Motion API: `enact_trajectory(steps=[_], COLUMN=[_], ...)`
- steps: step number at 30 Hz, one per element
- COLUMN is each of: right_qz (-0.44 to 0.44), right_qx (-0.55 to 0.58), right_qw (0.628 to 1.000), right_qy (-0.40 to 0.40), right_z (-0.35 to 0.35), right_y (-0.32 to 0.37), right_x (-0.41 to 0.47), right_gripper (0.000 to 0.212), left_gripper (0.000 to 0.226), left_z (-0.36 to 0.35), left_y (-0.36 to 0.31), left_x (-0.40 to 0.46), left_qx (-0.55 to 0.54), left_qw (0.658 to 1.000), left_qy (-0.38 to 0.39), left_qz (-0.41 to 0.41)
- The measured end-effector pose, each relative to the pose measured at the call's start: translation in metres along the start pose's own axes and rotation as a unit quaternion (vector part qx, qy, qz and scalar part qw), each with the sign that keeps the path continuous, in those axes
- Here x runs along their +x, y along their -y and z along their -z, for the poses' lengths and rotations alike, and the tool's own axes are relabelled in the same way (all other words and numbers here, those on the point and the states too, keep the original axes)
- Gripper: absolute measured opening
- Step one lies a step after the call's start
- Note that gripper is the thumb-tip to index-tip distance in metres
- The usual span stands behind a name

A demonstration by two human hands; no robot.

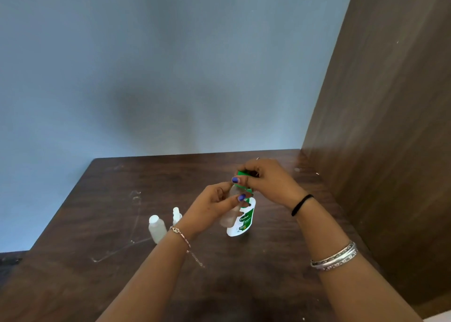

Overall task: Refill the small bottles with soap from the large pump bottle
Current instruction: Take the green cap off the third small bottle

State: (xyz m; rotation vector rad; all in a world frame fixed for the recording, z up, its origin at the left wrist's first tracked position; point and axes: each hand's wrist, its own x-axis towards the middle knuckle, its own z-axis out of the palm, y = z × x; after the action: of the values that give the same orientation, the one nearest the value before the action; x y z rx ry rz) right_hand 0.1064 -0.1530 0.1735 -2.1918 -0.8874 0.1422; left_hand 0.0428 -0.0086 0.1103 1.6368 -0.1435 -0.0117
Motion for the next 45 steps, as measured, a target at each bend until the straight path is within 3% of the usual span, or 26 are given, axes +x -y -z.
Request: enact_trajectory(steps=[6,11,14,17,20,22,24,26,28,30,35,38,40,42,45], right_qz=[-0.031,-0.090,-0.068,-0.001,0.011,-0.020,-0.044,-0.040,-0.009,0.003,-0.056,-0.037,-0.014,-0.025,-0.040], right_qx=[0.028,-0.090,-0.125,-0.072,0.025,0.012,-0.076,-0.137,-0.105,-0.058,-0.126,-0.076,-0.061,-0.100,-0.115], right_qw=[0.998,0.992,0.989,0.995,0.992,0.996,0.995,0.988,0.990,0.991,0.988,0.990,0.989,0.988,0.990], right_qy=[0.048,0.025,0.036,0.074,0.123,0.084,0.036,0.052,0.089,0.122,0.068,0.112,0.137,0.111,0.067], right_z=[0.006,0.008,0.009,0.014,0.021,0.020,0.015,0.012,0.014,0.020,0.015,0.015,0.017,0.014,0.010], right_y=[0.003,0.013,0.015,0.008,0.004,0.006,0.010,0.010,0.009,0.009,0.014,0.012,0.012,0.014,0.013], right_x=[0.005,0.006,0.005,0.002,-0.001,0.000,0.003,0.005,0.002,0.000,0.003,0.001,0.000,0.002,0.005], right_gripper=[0.019,0.029,0.028,0.010,0.025,0.025,0.028,0.027,0.016,0.025,0.036,0.021,0.032,0.035,0.023], left_gripper=[0.013,0.025,0.025,0.026,0.027,0.022,0.022,0.021,0.020,0.020,0.025,0.028,0.031,0.033,0.028], left_z=[-0.003,-0.004,-0.006,-0.003,-0.001,0.000,-0.001,-0.002,-0.003,-0.002,-0.001,-0.001,0.001,0.002,0.000], left_y=[-0.004,0.000,-0.001,-0.003,-0.003,-0.003,-0.002,-0.002,-0.001,0.000,0.002,0.003,0.004,0.005,0.004], left_x=[0.001,0.001,0.000,-0.003,-0.007,-0.008,-0.008,-0.008,-0.009,-0.010,-0.010,-0.011,-0.012,-0.011,-0.010], left_qx=[0.031,0.054,0.046,0.016,-0.013,-0.015,-0.009,-0.011,-0.019,-0.026,-0.014,-0.036,-0.045,-0.043,-0.043], left_qw=[0.998,0.997,0.997,0.999,0.999,0.998,0.998,0.999,0.999,0.998,0.999,0.998,0.998,0.998,0.998], left_qy=[-0.055,-0.059,-0.062,-0.051,-0.051,-0.056,-0.052,-0.046,-0.044,-0.049,-0.046,-0.039,-0.045,-0.047,-0.040], left_qz=[-0.023,-0.020,-0.018,-0.003,0.010,0.011,0.014,0.019,0.021,0.022,0.025,0.023,0.020,0.017,0.015])
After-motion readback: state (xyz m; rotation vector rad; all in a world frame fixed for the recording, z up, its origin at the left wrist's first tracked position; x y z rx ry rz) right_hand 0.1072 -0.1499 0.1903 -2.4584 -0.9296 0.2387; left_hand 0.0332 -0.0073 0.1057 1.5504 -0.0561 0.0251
